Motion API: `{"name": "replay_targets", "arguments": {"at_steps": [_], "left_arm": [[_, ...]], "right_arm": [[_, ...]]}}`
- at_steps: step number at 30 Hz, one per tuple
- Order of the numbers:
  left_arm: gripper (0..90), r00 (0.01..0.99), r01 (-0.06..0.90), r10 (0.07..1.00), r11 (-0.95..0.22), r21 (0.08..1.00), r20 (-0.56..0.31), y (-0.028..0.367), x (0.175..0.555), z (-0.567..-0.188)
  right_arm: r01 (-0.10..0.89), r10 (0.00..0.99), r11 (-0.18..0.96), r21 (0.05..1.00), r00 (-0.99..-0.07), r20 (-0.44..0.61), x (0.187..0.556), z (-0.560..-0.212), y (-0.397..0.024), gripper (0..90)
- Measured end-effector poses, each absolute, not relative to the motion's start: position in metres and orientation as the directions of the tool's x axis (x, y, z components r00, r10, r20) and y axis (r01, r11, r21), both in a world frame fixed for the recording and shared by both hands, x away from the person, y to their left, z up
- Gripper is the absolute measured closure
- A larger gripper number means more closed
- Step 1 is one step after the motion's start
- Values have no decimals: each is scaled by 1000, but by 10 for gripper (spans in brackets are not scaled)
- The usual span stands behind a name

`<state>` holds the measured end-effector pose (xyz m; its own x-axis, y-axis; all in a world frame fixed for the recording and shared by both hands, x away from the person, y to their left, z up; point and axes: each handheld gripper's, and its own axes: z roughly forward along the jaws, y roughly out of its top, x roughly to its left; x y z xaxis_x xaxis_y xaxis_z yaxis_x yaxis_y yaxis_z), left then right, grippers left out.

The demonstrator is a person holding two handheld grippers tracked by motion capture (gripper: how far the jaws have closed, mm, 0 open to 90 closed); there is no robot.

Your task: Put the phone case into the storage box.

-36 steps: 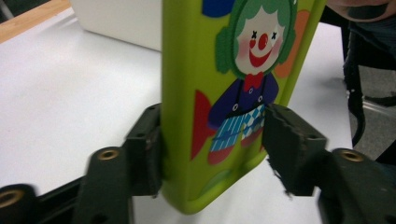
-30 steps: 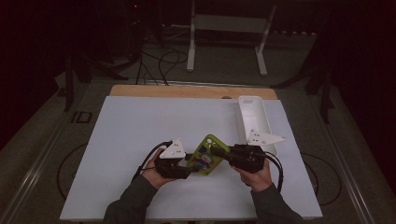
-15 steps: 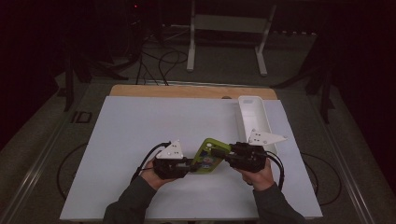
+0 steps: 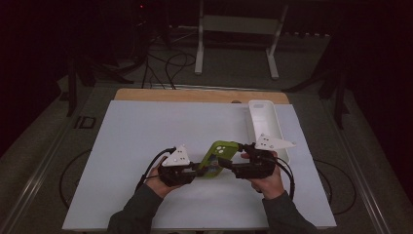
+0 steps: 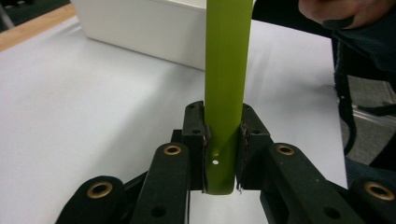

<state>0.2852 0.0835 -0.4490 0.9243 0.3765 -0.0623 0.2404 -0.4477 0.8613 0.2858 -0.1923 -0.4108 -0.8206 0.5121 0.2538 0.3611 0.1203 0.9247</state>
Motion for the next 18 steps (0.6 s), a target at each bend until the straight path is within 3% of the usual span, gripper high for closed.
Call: {"name": "replay_targets", "arguments": {"at_steps": [5, 18], "left_arm": [[774, 915, 243, 399, -442, 863, -53, 84, 286, -448], [774, 898, 250, 439, -442, 861, -35, 85, 287, -448]], "right_arm": [[369, 540, 119, 922, -803, 252, 286, -411, -192, 148], [390, 573, 105, 915, -775, 264, 288, -412, -193, 99]]}}
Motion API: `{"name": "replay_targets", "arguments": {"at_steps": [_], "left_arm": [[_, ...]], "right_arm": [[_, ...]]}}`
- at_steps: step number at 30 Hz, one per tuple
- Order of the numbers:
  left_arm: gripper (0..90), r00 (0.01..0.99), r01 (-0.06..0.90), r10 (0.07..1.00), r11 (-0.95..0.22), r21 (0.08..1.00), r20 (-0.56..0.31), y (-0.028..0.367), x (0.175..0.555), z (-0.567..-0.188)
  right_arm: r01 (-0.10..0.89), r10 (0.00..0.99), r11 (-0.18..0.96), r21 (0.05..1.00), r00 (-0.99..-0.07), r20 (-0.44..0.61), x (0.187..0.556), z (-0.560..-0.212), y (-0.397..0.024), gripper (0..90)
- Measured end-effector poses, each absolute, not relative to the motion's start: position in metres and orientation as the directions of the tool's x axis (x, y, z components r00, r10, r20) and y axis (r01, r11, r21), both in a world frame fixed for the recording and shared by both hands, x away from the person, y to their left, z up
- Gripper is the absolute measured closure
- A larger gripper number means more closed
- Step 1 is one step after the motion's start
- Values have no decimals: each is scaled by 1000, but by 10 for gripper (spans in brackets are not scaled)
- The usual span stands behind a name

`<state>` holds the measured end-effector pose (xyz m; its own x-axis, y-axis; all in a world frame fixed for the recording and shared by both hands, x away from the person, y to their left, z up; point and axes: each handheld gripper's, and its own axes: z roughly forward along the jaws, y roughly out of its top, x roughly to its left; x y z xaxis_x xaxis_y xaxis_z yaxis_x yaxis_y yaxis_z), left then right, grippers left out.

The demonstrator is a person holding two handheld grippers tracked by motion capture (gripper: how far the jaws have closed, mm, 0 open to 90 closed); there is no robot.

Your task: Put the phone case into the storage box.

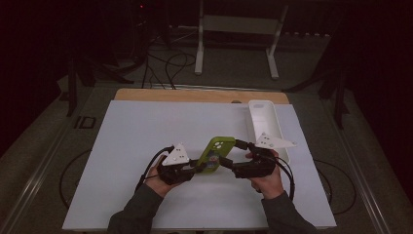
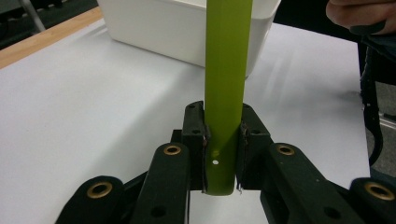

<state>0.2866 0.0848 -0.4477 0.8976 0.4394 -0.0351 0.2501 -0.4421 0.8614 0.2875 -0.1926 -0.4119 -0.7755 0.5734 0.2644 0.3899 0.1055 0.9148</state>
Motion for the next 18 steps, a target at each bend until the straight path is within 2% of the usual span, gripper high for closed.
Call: {"name": "replay_targets", "arguments": {"at_steps": [18], "left_arm": [[774, 866, 264, 499, -419, 869, -22, 85, 286, -446]], "right_arm": [[406, 614, 77, 911, -739, 277, 287, -411, -193, 93]]}}
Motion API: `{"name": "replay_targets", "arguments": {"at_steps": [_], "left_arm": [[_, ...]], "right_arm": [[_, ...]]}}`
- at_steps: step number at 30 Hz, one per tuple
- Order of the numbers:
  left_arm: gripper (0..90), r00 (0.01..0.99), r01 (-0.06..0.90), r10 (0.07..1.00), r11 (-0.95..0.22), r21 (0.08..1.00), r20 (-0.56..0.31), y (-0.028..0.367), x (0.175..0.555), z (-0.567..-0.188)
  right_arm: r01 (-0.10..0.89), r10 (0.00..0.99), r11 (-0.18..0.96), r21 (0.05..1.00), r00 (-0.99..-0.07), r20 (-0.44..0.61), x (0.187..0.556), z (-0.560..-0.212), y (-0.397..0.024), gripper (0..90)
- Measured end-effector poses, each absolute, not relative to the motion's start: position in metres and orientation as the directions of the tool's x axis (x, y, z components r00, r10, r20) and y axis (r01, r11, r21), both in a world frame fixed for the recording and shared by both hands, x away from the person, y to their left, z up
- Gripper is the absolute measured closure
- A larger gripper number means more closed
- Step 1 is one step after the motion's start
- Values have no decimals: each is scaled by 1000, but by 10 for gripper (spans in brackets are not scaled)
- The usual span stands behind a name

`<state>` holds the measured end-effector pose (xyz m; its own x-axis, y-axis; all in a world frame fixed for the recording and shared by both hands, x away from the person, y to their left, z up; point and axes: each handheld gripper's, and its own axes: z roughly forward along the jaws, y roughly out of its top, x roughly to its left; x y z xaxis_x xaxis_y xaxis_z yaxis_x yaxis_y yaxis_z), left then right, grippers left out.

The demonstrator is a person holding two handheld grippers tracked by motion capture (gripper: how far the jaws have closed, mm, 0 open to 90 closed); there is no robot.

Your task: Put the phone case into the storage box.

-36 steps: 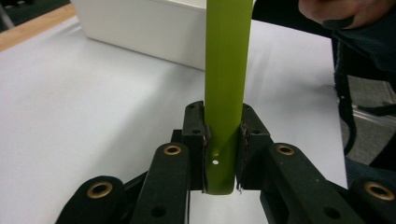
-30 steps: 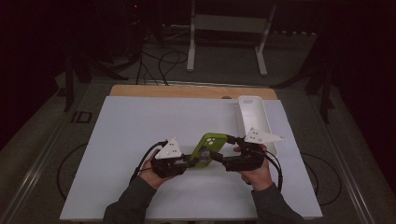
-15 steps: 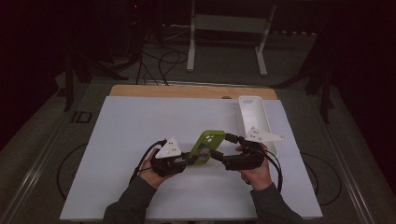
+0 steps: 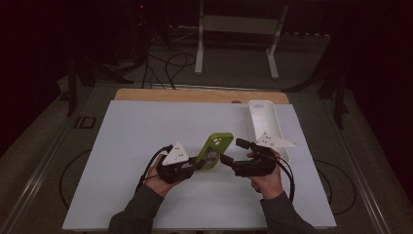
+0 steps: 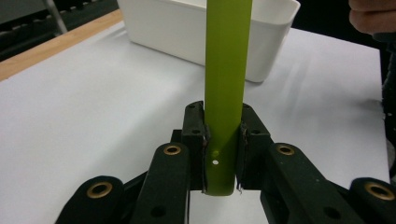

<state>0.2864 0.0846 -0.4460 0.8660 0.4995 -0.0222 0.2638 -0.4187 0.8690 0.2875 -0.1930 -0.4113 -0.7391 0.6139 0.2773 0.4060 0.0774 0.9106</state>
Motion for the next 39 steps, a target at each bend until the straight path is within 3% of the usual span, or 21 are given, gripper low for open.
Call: {"name": "replay_targets", "arguments": {"at_steps": [21, 39], "left_arm": [[773, 827, 272, 562, -403, 874, 2, 82, 285, -445], [773, 787, 274, 617, -380, 884, 22, 81, 285, -444]], "right_arm": [[396, 671, 88, 914, -701, 240, 286, -406, -183, 92], [414, 678, 58, 908, -684, 269, 288, -403, -176, 91]]}}
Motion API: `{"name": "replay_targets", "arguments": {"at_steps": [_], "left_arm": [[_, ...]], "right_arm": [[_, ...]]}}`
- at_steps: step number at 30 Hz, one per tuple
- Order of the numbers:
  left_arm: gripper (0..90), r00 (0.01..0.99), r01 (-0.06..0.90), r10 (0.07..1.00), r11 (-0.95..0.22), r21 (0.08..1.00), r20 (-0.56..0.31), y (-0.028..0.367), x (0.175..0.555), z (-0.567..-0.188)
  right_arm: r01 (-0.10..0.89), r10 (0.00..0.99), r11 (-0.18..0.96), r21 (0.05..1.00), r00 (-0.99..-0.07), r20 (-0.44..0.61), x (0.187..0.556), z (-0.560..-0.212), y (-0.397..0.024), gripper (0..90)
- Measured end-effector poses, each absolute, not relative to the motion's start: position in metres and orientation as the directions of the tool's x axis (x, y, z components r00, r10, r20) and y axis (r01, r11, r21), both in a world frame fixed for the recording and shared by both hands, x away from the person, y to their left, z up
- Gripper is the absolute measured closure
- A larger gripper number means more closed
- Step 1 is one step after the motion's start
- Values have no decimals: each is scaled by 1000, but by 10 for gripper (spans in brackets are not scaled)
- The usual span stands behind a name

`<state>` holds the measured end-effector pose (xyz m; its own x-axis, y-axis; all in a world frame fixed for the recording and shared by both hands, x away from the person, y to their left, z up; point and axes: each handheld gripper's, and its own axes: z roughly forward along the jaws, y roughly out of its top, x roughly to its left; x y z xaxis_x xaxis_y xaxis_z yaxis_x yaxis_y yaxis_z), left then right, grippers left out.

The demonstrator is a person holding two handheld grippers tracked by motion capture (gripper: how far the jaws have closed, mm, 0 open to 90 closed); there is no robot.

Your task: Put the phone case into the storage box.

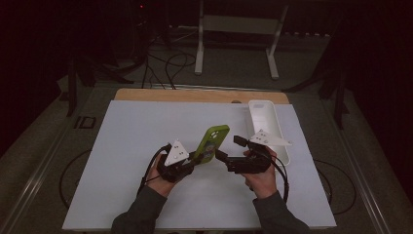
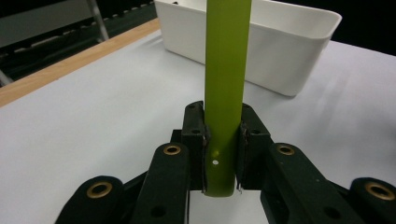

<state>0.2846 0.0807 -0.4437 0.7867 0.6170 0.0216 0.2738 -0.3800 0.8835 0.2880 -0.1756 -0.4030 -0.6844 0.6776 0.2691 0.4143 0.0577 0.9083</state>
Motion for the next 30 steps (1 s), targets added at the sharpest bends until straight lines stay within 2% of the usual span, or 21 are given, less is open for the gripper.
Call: {"name": "replay_targets", "arguments": {"at_steps": [30], "left_arm": [[773, 745, 276, 667, -352, 894, 33, 73, 283, -445]], "right_arm": [[430, 697, -20, 902, -641, 321, 296, -397, -166, 92]]}}
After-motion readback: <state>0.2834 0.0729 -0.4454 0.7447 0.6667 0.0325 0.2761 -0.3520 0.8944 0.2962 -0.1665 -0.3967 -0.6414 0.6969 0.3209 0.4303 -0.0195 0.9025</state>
